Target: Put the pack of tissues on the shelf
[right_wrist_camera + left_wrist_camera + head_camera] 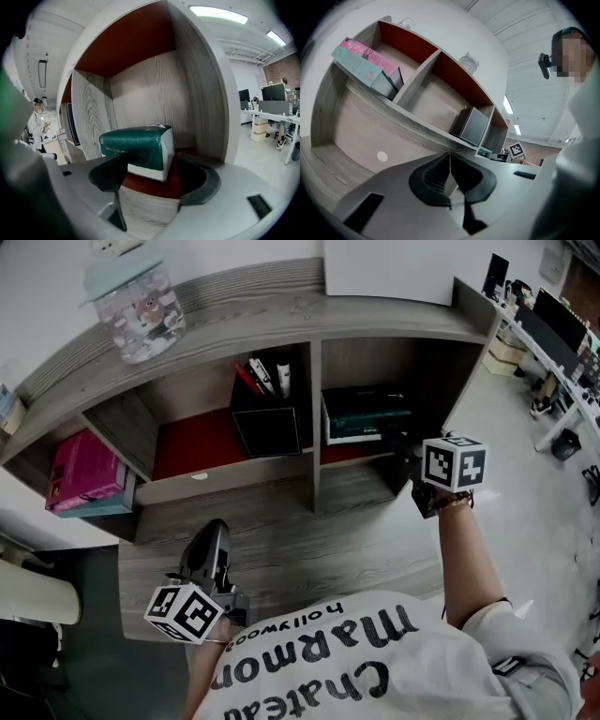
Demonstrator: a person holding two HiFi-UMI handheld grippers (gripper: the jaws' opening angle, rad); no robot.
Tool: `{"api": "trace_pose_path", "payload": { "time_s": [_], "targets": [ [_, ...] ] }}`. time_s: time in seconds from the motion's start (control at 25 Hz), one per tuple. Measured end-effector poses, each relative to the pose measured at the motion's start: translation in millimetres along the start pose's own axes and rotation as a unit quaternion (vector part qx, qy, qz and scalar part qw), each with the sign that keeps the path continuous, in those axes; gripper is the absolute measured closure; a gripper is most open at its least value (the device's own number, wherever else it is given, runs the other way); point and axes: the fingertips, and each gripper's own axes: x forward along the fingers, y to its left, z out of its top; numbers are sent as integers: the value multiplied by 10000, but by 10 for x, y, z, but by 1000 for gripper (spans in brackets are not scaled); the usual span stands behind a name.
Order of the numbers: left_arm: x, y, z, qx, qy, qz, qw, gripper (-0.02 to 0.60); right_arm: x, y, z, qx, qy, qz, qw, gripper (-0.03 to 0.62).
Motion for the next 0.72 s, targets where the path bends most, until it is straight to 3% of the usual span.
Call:
{"api": "trace_pose_path", "payload": {
  "time_s": [0.72],
  "targets": [
    [101, 116, 95, -10, -46, 38, 10000, 560, 142, -18, 39, -36, 23, -161, 9999, 256]
  ]
}}
